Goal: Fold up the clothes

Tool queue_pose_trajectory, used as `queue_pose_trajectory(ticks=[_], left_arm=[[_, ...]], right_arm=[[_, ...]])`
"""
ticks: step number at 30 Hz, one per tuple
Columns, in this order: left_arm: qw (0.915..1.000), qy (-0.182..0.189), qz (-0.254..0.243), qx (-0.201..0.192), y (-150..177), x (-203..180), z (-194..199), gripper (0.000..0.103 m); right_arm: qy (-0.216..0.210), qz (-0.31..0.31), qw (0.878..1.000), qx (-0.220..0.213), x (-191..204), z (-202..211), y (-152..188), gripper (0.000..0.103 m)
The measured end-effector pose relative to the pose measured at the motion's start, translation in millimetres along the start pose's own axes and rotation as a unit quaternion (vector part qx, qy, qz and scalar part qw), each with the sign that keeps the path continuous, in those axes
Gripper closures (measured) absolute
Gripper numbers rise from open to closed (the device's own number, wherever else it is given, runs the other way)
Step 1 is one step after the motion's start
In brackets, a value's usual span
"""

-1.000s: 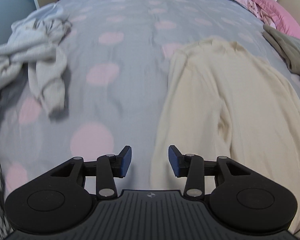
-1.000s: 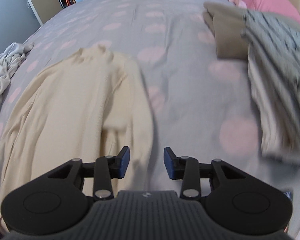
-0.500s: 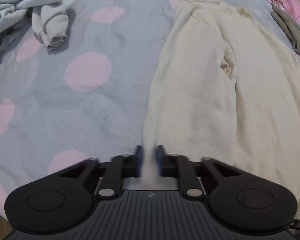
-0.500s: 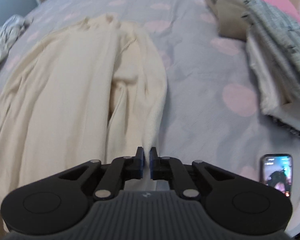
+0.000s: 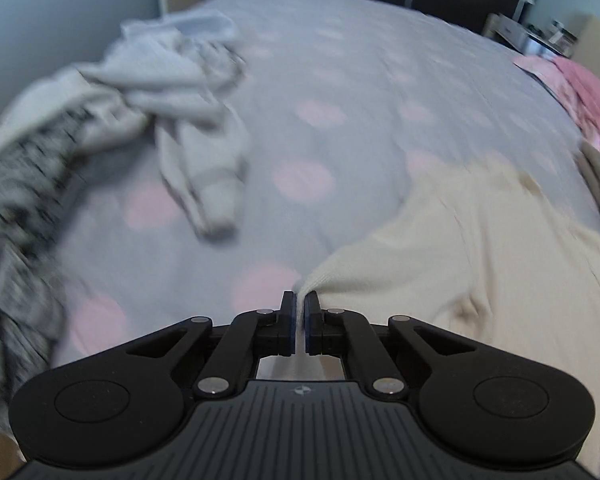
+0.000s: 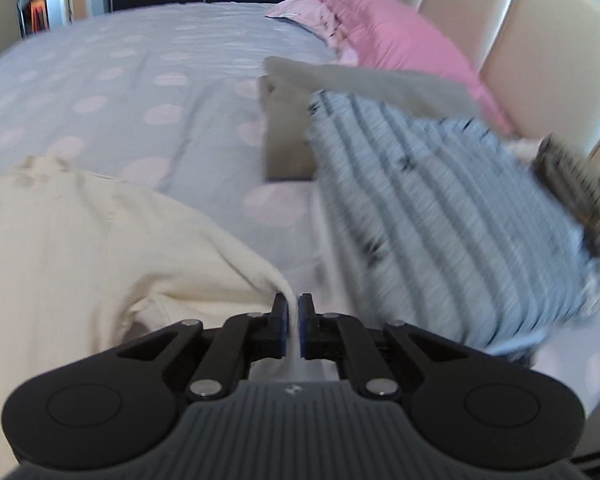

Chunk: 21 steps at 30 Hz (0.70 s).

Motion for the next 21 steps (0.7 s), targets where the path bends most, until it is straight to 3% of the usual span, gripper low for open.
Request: queue_pose_trajectory(ticks=[4,13,17,21], left_arm=[[0.9986,-0.052,-0.002,0.003,-23,33,-24,0.101],[0.992,-0.116,-0.024,0.045,-11,65,-86,0.101],[0.9881,-0.126,-0.066,0.058,-5,54,-95,0.098],[0.9873,-0.126,-0.092,0.029,-18,41,-79,0.083]], right_arm=[[0.031,0.009,0.999,0.022,-11,-33,-2,0.097],[0.05,0.045,0.996,0.058,-10,-84,15,0.097],[0.046,0.086,0.994,0.052,-3,-80,15,0.096],[0.024,0.072,0.997,0.013,-5,-51,-2,0.081]])
Point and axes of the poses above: each gripper's, at about its wrist camera, not at the fingertips, and z roughly against the way its jaws point, x to its left, y to its underside, the point moved 8 cm from there along -z, roughly the way its jaws point, and after that the axes turned 9 degrees about -x, right-handed, at the moved point
